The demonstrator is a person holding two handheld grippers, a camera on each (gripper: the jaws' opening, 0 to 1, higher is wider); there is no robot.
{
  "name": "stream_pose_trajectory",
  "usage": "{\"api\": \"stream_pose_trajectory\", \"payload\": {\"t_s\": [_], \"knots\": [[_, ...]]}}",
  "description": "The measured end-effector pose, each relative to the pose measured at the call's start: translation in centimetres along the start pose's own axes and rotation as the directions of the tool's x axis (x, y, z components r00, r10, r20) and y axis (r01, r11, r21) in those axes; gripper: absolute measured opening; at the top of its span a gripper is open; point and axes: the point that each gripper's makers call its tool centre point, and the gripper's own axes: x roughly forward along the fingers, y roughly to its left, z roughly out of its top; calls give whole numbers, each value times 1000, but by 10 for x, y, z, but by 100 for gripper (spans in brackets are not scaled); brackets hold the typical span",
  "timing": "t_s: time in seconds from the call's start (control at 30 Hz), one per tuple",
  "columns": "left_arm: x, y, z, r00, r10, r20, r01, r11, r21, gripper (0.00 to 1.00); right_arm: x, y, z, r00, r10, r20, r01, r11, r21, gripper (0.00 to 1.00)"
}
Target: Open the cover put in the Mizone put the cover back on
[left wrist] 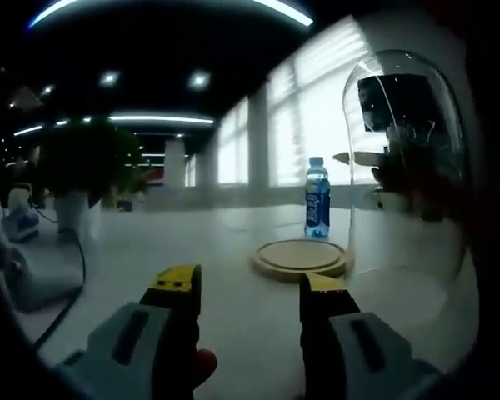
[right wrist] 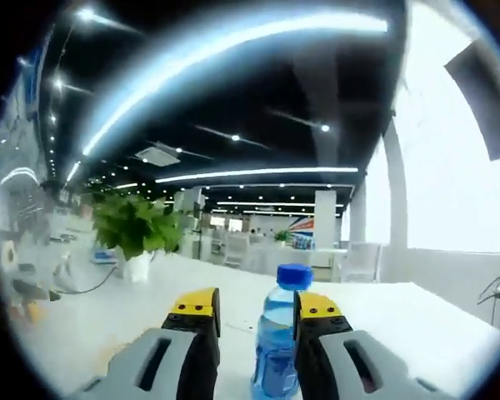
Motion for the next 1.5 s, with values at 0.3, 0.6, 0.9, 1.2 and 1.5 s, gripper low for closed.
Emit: {"api": "stream_pose_trajectory", "payload": {"t_s": [0.3,0.6,0.9,1.2,1.5], "knots": [[0,0,1,1000,-5,5,5,1000,-7,38,53,-30,-13,994,-77,-77,82,994,73,32],[0,-1,-2,1000,-2,-9,2,1000,-3,38,79,-32,-21,989,-91,-118,96,995,37,32],[2,-2,-5,1000,-5,-25,5,1000,-2,38,82,-29,-23,992,-66,-111,67,998,0,25],[1,-8,-4,1000,-19,-23,20,1000,5,38,81,-30,-23,991,-82,-107,82,997,-1,24],[1,-10,-4,999,-20,-25,20,1000,5,38,82,-31,-23,993,-77,-94,77,997,2,24]]}}
